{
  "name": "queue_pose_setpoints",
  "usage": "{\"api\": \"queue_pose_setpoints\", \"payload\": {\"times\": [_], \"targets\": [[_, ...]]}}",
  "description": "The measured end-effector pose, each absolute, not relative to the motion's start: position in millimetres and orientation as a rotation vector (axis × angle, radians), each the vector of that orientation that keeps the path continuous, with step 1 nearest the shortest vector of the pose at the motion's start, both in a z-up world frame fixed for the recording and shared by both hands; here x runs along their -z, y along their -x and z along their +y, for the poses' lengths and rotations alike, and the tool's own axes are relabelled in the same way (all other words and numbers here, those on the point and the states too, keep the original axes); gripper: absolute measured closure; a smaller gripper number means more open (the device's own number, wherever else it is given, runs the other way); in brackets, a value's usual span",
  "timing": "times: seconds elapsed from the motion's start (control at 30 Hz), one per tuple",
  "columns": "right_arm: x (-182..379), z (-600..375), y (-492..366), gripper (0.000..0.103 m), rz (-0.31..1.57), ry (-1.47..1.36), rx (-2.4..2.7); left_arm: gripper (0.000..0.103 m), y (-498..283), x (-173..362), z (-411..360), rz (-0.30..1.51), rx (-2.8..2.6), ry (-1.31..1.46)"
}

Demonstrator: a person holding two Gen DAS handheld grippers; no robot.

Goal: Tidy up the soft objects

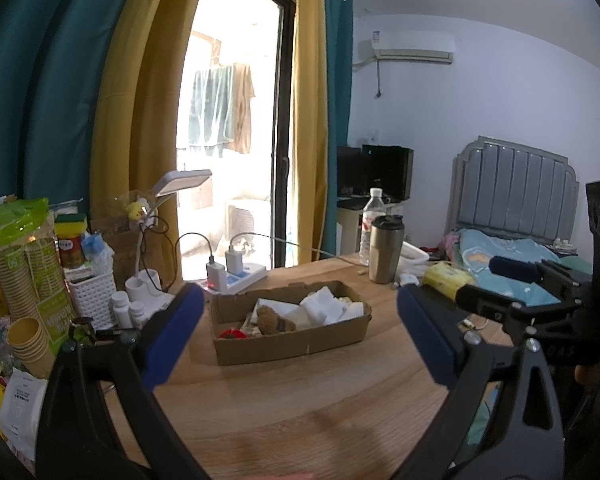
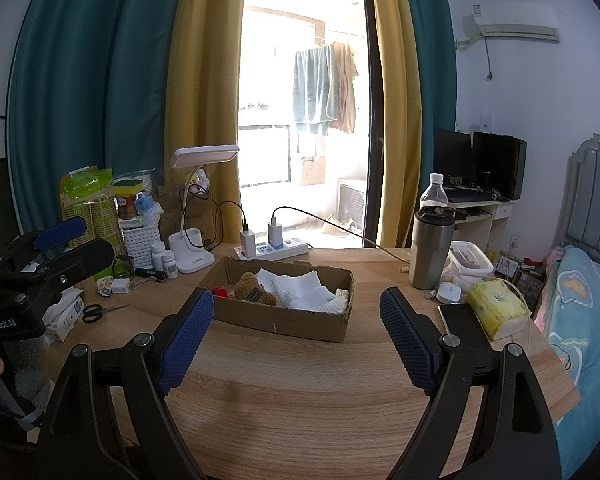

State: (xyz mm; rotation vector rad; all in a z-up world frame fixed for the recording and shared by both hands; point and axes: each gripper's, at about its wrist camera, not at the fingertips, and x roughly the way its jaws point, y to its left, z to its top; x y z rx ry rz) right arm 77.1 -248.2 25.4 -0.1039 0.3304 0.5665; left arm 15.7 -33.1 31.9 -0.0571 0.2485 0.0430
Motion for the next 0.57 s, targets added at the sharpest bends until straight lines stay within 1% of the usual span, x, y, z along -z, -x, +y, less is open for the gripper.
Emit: {"api": "queue_pose_setpoints", "payload": {"times": [0.4, 0.57], "targets": [[-24.5, -246.3, -77.0, 0.015, 0.334, 0.105, -0.567, 0.005, -15.4, -31.0, -34.6, 0.250, -0.040, 0.056], [-12.9, -241.8, -84.6, 0.015, 0.356, 0.122, -0.559, 0.005, -21.1, -22.5, -35.8, 0.270, -0.060, 0.025]]}}
